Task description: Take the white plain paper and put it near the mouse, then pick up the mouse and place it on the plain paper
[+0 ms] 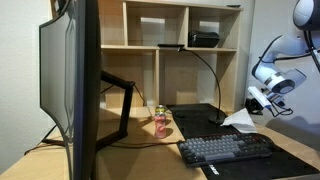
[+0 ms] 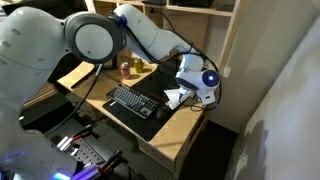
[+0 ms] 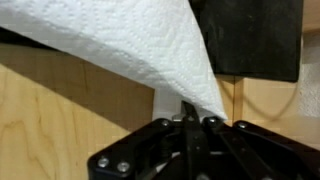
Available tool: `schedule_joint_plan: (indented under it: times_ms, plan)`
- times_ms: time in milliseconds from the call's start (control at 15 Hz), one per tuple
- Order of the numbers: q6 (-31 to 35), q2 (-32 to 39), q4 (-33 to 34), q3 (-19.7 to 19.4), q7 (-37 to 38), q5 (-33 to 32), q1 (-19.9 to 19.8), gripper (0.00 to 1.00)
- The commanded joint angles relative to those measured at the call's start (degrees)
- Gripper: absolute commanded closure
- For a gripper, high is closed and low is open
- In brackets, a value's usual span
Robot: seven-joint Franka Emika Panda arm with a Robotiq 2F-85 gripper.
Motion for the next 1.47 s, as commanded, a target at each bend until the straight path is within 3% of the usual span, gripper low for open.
schedule_joint_plan:
  times_ms: [0,67,133,200,267,333,467,667,867,1067,1400]
  plan:
    - [-0.07,0.02,-0.35,-1.75,0.71,-7.84,1.42,0.69]
    - [-0.17,-0.08,-0.44,-1.79,0.55,-10.30,1.35,0.61]
    - [-0.30,-0.25,-0.73,-1.78,0.61,-12.60,1.25,0.84]
    - [-0.18,-0.23,-0.86,-1.86,0.72,-14.97,1.26,0.72]
    - [-0.29,-0.24,-1.09,-1.95,0.92,-17.39,1.21,0.93]
    - [-0.09,-0.20,-1.17,-1.89,0.91,-19.45,1.06,0.85]
    - [0.57,-0.06,-1.21,-1.72,1.57,-22.90,0.77,1.00]
    - [5.22,0.67,-0.73,-1.23,3.84,-24.88,0.57,1.00]
    - [16.00,2.06,0.25,1.88,4.69,-20.63,-0.76,1.00]
    - [25.93,3.98,1.63,7.59,5.20,-14.15,-1.99,1.00]
    - [28.26,5.01,3.11,17.69,-0.07,-4.98,-4.00,1.00]
